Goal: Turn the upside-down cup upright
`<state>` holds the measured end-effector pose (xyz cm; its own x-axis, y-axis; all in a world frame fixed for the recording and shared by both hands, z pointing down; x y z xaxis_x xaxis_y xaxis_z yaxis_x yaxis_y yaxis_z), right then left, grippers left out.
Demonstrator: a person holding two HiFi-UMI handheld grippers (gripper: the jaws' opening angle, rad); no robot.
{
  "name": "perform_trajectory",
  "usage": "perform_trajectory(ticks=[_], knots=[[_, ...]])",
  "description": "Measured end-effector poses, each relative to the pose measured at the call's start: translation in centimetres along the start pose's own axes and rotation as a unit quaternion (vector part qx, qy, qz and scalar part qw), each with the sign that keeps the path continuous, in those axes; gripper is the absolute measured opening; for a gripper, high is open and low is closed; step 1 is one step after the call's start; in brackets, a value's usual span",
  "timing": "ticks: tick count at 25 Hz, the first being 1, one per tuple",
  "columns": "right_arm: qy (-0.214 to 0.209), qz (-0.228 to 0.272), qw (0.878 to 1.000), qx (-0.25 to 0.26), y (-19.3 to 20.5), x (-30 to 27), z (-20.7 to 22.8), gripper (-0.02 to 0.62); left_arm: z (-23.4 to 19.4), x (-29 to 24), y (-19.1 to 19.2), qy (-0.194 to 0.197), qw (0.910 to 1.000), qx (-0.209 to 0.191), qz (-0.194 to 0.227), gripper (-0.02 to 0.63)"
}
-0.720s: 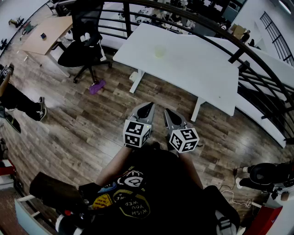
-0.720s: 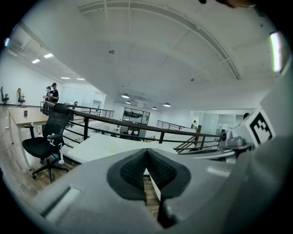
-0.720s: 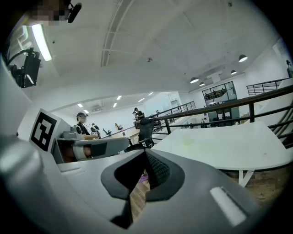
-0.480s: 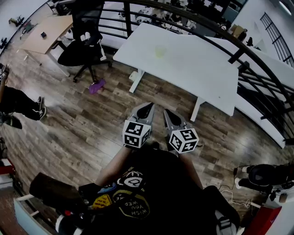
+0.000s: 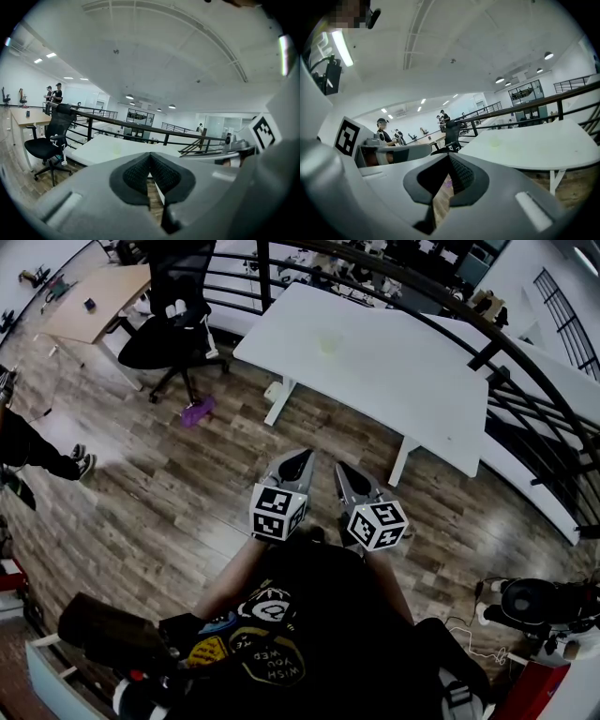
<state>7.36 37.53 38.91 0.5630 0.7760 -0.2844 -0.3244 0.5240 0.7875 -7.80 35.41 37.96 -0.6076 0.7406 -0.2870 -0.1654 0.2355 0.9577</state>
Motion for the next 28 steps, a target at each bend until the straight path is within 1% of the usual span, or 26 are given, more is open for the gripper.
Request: perform_trajectory(ticks=[2, 4, 10, 12, 15, 16, 18, 20, 24, 28], knots=[[-0.016, 0.010, 1.000, -0.021, -0.2, -0.3, -0.3, -0.002, -0.6, 0.2, 0.0, 0.000, 1.0000, 0.002, 0.000, 0.005], [-0.018, 0.015, 0.999, -0.027, -0.3, -0.7, -0.6, -0.002, -1.2, 0.3, 0.0, 0.002, 1.0000, 0.004, 0.002, 0.005], [0.014, -0.002, 1.000, -0.017, 0.9, -2.1, -2.2, -0.002, -3.2, 1.4, 0.5, 0.017, 0.9998, 0.002, 0.009, 0.005], [0.025, -0.006, 1.000, -0.015, 1.5, -2.0, -2.5, -0.002, -3.4, 1.6, 0.9, 0.030, 0.9994, 0.014, 0.010, 0.005], [0.037, -0.008, 0.999, -0.012, 2.1, -2.2, -2.3, -0.002, -3.6, 1.2, 1.6, 0.065, 0.9969, 0.040, 0.017, 0.005], [0.040, -0.009, 0.999, -0.014, 2.3, -2.4, -2.0, -0.002, -3.8, 0.8, 1.8, 0.069, 0.9964, 0.046, 0.016, 0.005], [0.044, -0.012, 0.999, -0.019, 2.5, -3.1, -1.2, -0.002, -4.4, 0.1, 2.2, 0.066, 0.9967, 0.047, 0.009, 0.005], [0.046, -0.010, 0.999, -0.023, 1.9, -4.0, -0.2, -0.002, -4.9, -1.1, 2.4, 0.059, 0.9976, 0.037, 0.000, 0.005], [0.049, 0.005, 0.999, -0.023, -0.8, -6.6, 2.6, -0.002, -6.3, -4.6, 1.6, 0.054, 0.9984, 0.014, -0.004, 0.005], [0.049, 0.006, 0.999, -0.005, -3.6, -9.4, 5.3, -0.002, -7.9, -8.6, -0.1, 0.032, 0.9995, -0.002, -0.002, 0.005]])
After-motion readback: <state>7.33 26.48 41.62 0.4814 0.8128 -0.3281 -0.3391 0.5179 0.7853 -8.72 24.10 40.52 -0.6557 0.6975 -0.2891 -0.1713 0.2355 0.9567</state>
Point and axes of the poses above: the fingertips, and each gripper's own axes: x backward along the fingers, z to its right, y out of its underside, the point moved 8 cm from there along x, backward along the fingers, and after that the axes turned 13 degrees about -x, right-handed, at the moved point
